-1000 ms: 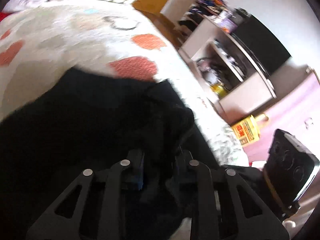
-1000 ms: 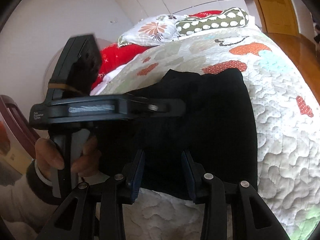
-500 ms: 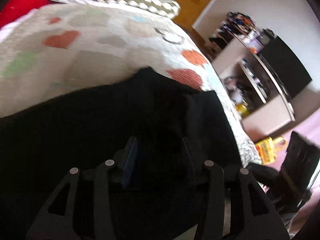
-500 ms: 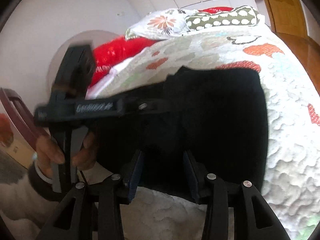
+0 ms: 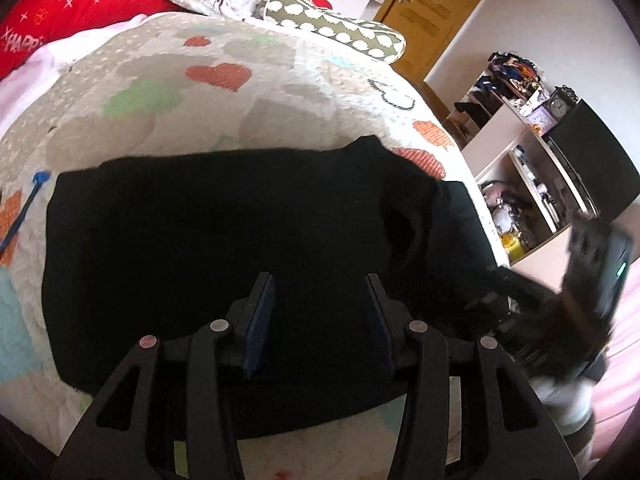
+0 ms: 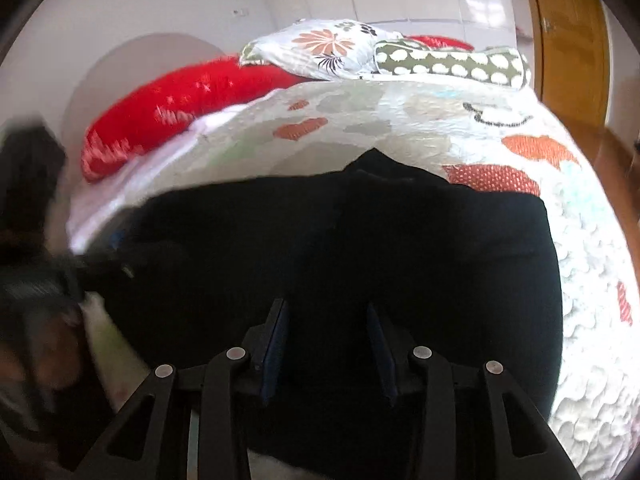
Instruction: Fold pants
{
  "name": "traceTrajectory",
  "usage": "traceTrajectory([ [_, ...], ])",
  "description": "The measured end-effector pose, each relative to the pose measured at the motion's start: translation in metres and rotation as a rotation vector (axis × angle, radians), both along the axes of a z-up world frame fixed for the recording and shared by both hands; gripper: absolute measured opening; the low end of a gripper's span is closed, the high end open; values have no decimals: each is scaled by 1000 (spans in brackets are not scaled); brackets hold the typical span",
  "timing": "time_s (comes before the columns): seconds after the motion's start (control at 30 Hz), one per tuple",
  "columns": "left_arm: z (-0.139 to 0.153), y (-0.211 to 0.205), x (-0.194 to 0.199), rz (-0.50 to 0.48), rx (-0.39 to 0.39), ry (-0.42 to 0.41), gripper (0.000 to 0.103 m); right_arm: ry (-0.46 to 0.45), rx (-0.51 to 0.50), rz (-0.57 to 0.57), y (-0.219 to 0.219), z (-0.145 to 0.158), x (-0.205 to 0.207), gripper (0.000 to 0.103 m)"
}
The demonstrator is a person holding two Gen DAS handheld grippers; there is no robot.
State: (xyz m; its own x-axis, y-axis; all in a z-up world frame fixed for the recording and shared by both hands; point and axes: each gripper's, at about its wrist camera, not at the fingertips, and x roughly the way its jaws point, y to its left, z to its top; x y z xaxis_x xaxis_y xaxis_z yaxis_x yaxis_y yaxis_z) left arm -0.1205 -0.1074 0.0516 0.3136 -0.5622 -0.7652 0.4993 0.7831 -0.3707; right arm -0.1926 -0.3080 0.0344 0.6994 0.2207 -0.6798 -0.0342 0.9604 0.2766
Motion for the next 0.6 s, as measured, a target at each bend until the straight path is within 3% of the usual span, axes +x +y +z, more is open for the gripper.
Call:
traceTrajectory([
  [0.17, -4, 6, -6, 13, -17, 15, 45, -60, -54, -77, -10, 22, 13, 40],
  [0.3, -1, 2, -7, 5, -4, 14, 45, 29, -189, -99, -3, 9, 33, 40],
  [0.33, 2, -3, -6, -9, -7, 6, 45, 24, -167, -96, -1, 7, 34, 40],
  [0.4, 4, -21, -1, -54, -16, -6, 61, 27, -135, -96, -6, 4, 26, 40],
  [0.6, -4, -78, 20, -133, -51, 43, 62, 33, -39, -117, -33, -10, -1, 40],
])
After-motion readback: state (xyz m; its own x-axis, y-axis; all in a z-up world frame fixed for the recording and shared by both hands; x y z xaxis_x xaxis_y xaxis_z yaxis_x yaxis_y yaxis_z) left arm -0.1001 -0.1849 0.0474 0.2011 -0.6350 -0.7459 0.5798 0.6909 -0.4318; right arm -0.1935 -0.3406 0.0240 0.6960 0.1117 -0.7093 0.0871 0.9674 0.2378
